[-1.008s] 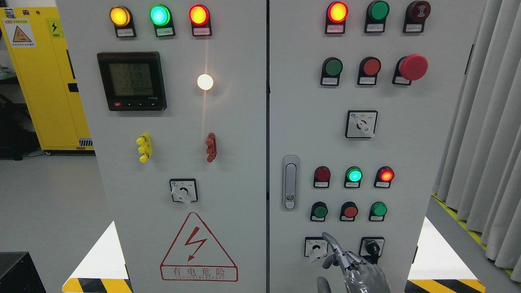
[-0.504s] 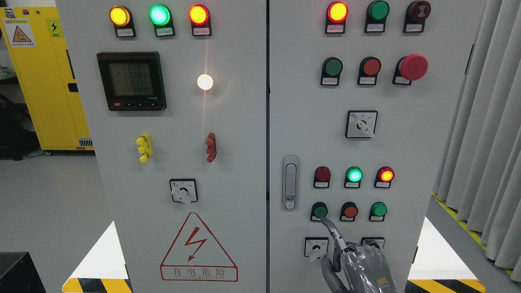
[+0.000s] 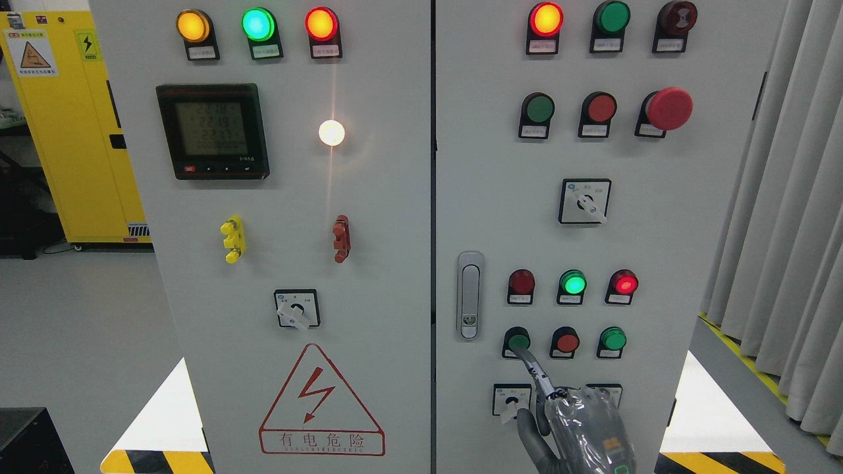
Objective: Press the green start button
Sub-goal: 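Press the green push button with the right hand's fingertip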
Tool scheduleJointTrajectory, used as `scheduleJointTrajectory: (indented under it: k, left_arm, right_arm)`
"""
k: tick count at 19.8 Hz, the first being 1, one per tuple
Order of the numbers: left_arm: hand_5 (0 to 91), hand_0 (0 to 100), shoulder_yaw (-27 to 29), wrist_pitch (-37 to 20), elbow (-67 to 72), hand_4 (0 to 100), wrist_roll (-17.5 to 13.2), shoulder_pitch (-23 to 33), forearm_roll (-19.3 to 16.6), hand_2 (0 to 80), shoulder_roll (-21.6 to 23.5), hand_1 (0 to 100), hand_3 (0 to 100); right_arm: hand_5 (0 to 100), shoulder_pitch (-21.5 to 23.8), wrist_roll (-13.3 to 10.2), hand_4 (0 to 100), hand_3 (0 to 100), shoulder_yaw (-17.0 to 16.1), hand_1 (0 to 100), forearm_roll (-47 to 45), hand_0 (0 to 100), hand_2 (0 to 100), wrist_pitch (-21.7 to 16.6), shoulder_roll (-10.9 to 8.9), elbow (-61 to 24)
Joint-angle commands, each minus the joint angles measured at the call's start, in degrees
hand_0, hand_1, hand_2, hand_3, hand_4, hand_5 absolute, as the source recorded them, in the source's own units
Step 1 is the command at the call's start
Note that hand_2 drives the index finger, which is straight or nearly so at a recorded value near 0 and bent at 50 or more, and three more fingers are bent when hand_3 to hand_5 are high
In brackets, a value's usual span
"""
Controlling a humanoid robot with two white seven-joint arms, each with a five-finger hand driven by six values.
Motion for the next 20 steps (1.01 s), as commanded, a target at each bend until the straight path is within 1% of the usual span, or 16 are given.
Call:
scheduleJointTrajectory:
  k: [1, 8, 11, 20]
  left_arm:
    - [0.0, 12, 0.00, 0.04, 0.04, 0, 0.02, -0.03, 0.00, 0.0, 0.00, 56, 0]
    - [0.0, 12, 0.00, 0.04, -0.05, 0, 0.02, -0.03, 0.00, 0.0, 0.00, 56, 0]
    - [0.0, 12, 0.00, 0.04, 0.04, 0, 0.02, -0.03, 0.00, 0.0, 0.00, 56, 0]
    - [0.0, 12, 0.00, 0.04, 0.04, 0, 0.02, 0.06, 0.00, 0.0, 0.00, 56, 0]
  right_arm:
    - [100, -0.84, 0.15, 100, 94, 0.11, 98, -0.05, 74, 0, 0.08, -0.88, 2.61]
    - [100, -1.46, 0.15, 100, 94, 0.02, 97, -0.66, 75, 0, 0.17, -0.88, 4.37]
    - [100, -1.72, 1.29, 100, 94, -0.16, 97, -1.01, 76, 0, 0.17, -0.88, 4.82]
    - [100, -2.51, 1.46, 100, 94, -0.69, 97, -1.10, 77, 0, 0.08, -0.88, 4.73]
